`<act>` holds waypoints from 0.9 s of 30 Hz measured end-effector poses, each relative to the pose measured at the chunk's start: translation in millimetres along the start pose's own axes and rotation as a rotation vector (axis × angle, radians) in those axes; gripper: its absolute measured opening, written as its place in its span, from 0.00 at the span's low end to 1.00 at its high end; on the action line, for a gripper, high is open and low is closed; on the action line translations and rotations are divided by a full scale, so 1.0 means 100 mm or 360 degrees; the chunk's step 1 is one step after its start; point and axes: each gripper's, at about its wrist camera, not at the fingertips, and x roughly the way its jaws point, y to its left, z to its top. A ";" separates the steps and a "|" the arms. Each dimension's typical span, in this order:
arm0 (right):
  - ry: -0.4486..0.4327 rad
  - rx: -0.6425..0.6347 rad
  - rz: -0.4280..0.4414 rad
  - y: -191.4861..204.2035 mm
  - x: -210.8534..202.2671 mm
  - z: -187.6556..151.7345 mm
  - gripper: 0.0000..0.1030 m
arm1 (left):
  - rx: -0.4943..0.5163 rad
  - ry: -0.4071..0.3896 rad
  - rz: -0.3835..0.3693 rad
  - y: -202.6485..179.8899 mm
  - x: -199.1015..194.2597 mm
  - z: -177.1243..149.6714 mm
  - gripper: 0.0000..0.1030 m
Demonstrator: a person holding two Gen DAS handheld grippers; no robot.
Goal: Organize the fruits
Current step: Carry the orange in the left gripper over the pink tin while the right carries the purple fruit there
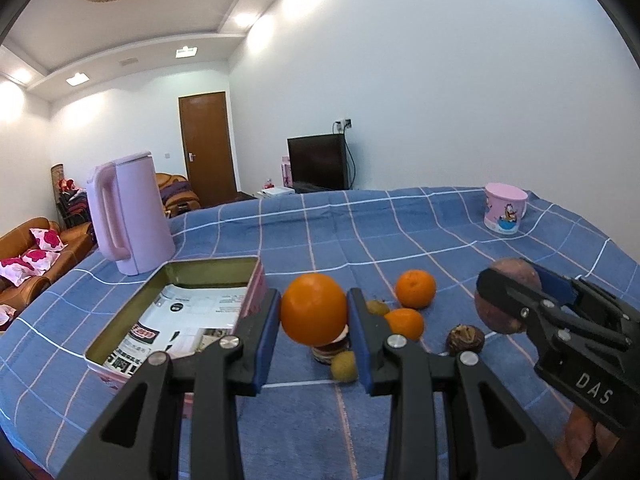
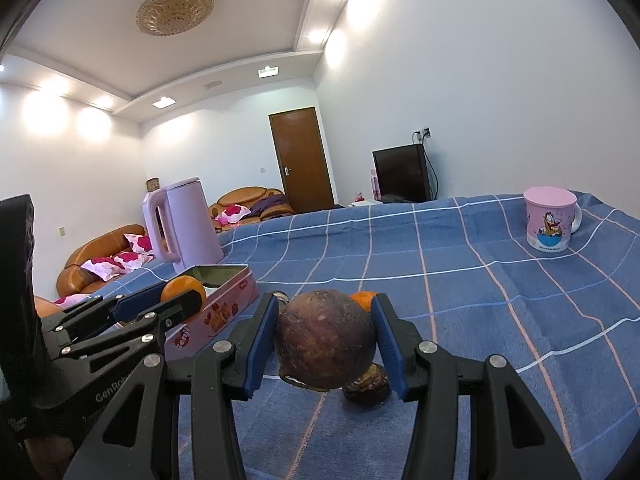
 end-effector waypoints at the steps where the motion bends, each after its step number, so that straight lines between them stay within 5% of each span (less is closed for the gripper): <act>1: 0.0003 0.0005 0.0001 0.00 0.00 0.00 0.49 | -0.0003 -0.0006 0.0004 0.01 -0.01 0.01 0.34; 27: 0.0050 -0.0149 0.0115 0.46 0.24 0.30 0.49 | -0.0111 0.0021 0.0133 0.51 0.12 0.10 0.34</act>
